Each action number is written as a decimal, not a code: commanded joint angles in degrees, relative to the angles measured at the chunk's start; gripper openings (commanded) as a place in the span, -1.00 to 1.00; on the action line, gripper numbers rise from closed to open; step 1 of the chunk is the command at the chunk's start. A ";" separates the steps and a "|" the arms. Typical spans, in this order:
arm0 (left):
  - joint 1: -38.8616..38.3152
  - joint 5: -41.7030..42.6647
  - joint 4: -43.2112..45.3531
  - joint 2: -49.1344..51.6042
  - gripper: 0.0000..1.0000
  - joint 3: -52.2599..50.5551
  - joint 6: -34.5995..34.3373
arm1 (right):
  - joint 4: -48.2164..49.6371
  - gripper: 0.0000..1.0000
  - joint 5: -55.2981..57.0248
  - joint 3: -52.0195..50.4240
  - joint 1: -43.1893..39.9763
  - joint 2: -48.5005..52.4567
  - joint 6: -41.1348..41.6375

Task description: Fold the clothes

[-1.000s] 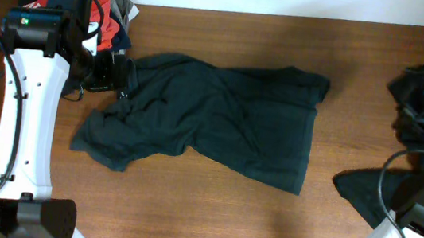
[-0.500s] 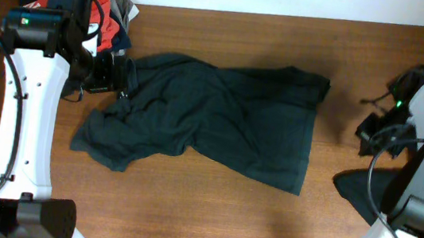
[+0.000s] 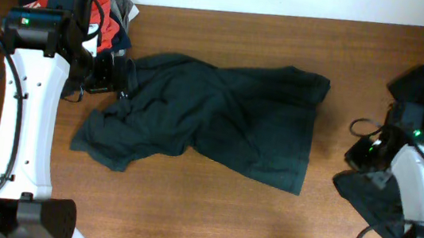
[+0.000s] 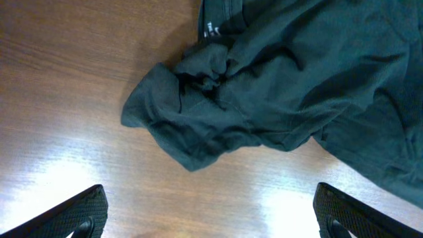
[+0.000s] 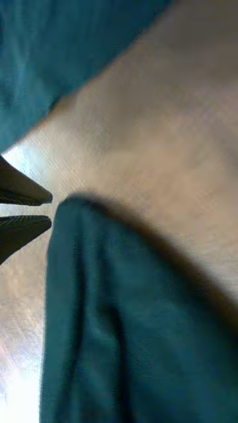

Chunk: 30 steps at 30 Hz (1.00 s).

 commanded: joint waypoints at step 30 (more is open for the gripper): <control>-0.07 0.00 -3.43 0.85 0.98 -0.17 0.52 | 7.69 -0.77 1.29 -9.25 -8.52 6.47 3.17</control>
